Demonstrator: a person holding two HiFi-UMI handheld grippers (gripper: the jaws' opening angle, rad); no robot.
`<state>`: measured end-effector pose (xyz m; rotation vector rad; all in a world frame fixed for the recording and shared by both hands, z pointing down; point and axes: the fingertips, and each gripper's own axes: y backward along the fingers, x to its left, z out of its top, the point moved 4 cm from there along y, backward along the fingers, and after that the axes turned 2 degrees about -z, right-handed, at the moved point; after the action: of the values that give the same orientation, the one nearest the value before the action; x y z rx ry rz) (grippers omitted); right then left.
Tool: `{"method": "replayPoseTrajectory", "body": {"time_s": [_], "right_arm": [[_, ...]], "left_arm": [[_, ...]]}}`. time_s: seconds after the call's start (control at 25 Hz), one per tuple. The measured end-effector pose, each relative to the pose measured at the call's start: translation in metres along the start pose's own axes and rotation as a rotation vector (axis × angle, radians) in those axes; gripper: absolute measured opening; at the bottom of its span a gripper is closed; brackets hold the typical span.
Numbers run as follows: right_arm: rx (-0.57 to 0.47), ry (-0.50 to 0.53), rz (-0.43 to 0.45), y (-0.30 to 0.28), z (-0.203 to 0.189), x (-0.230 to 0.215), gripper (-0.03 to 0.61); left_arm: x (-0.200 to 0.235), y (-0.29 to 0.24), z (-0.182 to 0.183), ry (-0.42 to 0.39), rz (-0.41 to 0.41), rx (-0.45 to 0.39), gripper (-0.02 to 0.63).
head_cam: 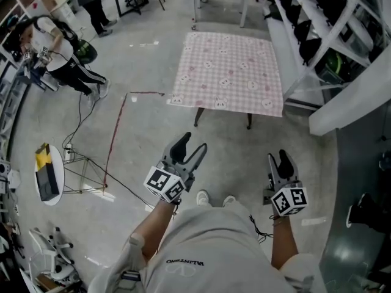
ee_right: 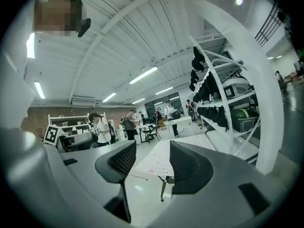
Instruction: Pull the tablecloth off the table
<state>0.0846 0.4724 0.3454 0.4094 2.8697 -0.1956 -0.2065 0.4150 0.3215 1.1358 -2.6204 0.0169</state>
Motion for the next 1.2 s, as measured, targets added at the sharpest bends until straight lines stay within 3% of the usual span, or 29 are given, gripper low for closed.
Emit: {"method": "replayPoseTrajectory", "body": {"time_s": [0.24, 0.8, 1.2], "right_arm": [[0.013, -0.014, -0.004, -0.006, -0.011, 0.015, 0.23], [0.034, -0.034, 0.03, -0.045, -0.012, -0.001, 0.229], [0.072, -0.108, 0.093, -0.094, -0.017, -0.038, 0.229]], "left_arm": [[0.012, 0.007, -0.013, 0.052, -0.021, 0.029, 0.242], [0.031, -0.02, -0.019, 0.059, -0.014, 0.044, 0.242], [0.047, -0.08, -0.038, 0.129, 0.007, 0.08, 0.242]]}}
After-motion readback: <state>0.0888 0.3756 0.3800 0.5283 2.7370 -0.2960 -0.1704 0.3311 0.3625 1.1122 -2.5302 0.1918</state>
